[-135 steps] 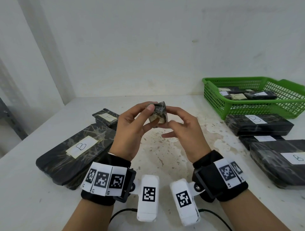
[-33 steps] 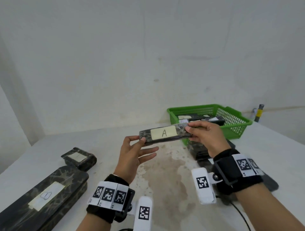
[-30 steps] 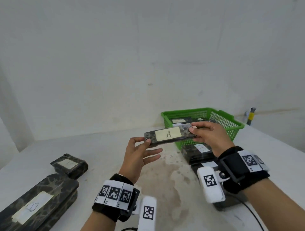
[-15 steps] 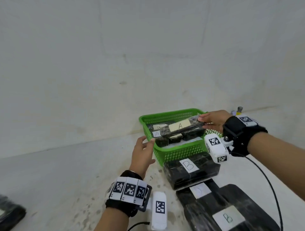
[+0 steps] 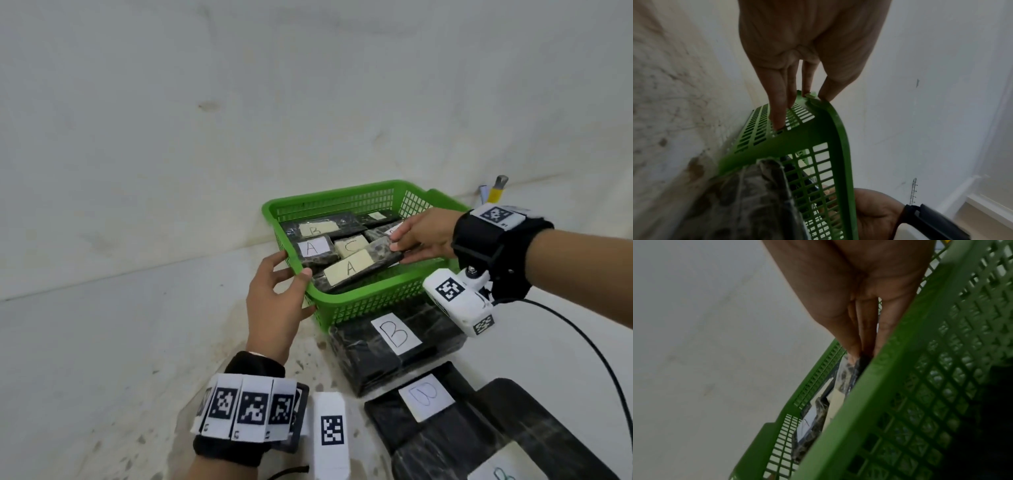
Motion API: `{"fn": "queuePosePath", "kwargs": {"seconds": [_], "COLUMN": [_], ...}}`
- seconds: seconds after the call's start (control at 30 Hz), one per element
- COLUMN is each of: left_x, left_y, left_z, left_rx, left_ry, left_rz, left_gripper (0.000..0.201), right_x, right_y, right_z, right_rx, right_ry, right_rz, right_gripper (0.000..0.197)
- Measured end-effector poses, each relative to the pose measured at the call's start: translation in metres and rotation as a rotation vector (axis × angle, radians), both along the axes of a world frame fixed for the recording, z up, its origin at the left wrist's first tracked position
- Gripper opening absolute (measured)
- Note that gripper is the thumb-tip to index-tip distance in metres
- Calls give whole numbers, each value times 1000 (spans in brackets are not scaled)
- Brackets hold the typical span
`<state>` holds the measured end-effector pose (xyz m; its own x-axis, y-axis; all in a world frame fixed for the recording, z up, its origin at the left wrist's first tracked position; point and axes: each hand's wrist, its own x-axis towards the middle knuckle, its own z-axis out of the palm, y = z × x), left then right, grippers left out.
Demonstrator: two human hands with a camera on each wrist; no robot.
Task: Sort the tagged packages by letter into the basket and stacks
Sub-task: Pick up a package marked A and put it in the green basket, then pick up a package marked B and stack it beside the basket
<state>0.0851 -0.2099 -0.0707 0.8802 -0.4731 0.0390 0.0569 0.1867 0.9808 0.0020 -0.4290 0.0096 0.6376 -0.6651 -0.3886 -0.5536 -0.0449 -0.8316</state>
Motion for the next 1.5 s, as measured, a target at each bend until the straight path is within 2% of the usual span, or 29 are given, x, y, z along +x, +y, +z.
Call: {"fn": "queuePosePath", "kwargs": {"seconds": [0.23,0.4,0.57,0.7,0.8,0.93,1.0,1.13,1.27,1.33,1.5], "left_x": [2,4,4,3,2,-4,-9,-20,-35,-44,-76], "left_y": [-1,-2,-2,-2,-3,-1,6,36,91,127,231], "left_z": [-4,-6,-5,-4,-3,-1,0,-1,9,16,29], "left_rx": [6,-6,-11,-10,-5,29,48,85,114,120,68], "left_ry": [-12,-10,-10,8,9,0,-4,-7,-53,-75,-81], "left_rz": [5,3,13,16,30,50,63,106,151,192,341], "left_gripper": [35,33,34,35,35,31,28,22,17,18,13], "right_x": [5,7,12,12,10,2,-1,-12,-30,-38,-44], "right_y": [-4,-8,-5,-8,-3,14,28,67,120,157,255], "right_z": [-7,-14,-17,-13,-2,15,24,41,45,38,1], "right_rx": [-139,-208,-205,-200,-193,-173,-188,-193,-257,-190,-31], "right_ry": [133,154,206,248,232,173,135,29,-111,-123,-137], "right_rz": [102,49,83,167,134,10,-20,46,169,254,439], "right_gripper": [18,8,11,28,33,19,19,32,15,11,19]}}
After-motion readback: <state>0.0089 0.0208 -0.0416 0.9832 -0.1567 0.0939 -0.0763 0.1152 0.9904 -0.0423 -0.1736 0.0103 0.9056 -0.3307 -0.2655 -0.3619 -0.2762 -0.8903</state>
